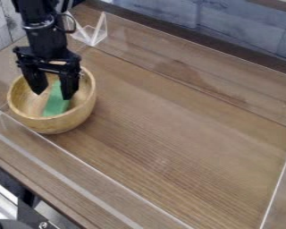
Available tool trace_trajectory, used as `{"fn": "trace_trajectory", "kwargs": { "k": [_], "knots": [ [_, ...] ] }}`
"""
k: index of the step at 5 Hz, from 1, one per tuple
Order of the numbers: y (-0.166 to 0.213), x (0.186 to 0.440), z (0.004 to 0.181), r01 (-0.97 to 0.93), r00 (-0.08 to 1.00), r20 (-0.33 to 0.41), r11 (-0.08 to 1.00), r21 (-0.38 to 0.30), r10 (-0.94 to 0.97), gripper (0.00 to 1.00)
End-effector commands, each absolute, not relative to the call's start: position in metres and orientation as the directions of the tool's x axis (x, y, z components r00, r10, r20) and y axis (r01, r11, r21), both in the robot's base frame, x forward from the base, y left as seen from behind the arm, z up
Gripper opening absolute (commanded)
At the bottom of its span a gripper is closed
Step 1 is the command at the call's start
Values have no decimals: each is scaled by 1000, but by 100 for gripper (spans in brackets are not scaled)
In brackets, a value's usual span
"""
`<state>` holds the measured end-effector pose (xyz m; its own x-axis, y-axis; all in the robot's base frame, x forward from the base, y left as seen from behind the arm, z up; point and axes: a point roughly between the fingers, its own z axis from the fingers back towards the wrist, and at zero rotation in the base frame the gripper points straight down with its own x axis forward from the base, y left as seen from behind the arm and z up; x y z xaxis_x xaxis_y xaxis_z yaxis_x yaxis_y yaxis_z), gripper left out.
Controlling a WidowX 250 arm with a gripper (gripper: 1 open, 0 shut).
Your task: Move green object from inside the wooden bowl to the table next to it
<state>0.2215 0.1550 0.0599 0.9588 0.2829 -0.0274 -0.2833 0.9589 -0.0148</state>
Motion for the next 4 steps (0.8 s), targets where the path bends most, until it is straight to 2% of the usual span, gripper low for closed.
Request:
{"fn": "trace_trajectory", "kwargs": {
  "k": [1,4],
  "knots": [
    [153,226,59,-293,956,7,956,-2,293,100],
    [160,240,60,-363,931,29,932,-14,363,100]
  ]
}}
